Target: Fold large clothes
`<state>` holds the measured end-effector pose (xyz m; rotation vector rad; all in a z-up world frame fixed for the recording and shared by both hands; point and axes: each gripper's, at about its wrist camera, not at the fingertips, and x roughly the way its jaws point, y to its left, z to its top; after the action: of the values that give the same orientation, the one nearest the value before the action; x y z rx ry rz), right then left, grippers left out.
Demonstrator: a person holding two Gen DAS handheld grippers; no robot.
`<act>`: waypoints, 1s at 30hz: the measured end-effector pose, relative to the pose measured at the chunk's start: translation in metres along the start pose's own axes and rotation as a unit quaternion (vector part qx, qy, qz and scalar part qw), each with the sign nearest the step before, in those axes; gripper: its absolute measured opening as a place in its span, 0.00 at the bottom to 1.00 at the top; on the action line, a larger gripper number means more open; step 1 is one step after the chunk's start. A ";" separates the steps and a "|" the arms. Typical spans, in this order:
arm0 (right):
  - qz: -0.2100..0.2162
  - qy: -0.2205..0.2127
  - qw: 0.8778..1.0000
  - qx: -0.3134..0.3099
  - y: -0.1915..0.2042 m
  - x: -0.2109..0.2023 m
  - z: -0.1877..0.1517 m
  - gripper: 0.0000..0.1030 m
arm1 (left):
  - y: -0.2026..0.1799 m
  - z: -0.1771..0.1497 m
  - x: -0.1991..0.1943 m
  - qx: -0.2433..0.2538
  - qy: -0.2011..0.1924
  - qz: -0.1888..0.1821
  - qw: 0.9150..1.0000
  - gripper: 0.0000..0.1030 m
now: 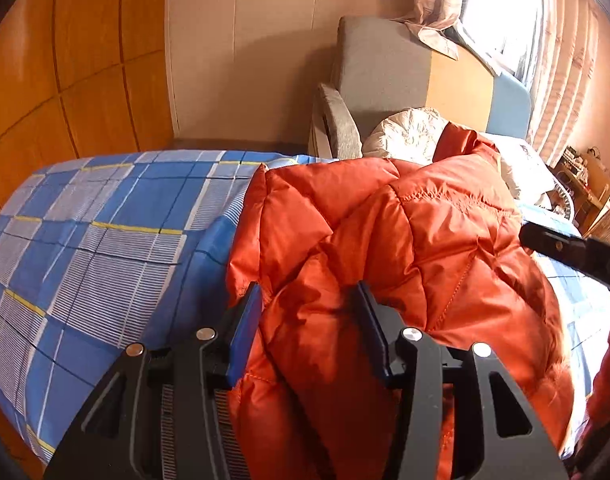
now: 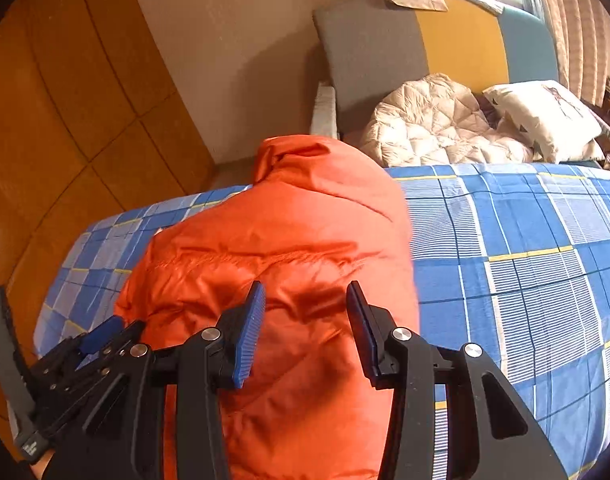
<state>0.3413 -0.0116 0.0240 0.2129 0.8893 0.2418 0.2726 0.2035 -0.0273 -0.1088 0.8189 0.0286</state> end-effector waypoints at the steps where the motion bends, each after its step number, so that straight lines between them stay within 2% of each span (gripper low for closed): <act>1: -0.002 0.000 1.000 0.000 -0.002 0.002 0.001 0.42 | -0.001 -0.001 0.000 0.004 -0.001 0.002 1.000 0.47; 12: -0.009 0.008 1.000 -0.012 0.008 0.018 0.000 0.42 | -0.003 -0.007 0.000 0.017 -0.016 0.008 1.000 0.47; 15: -0.010 0.013 1.000 -0.018 0.012 0.022 -0.001 0.49 | -0.003 -0.009 0.001 0.020 -0.019 0.009 1.000 0.47; 17: -0.015 0.015 0.999 -0.026 0.017 0.025 -0.002 0.49 | -0.004 -0.010 0.002 0.022 -0.020 0.011 0.999 0.47; 30: -0.039 0.044 0.997 -0.047 0.035 0.055 -0.010 0.51 | 0.011 -0.015 0.020 0.005 -0.014 0.000 1.000 0.47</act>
<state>0.3627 0.0392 -0.0126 0.0804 0.9695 0.2219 0.2746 0.2123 -0.0536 -0.0995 0.7909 0.0252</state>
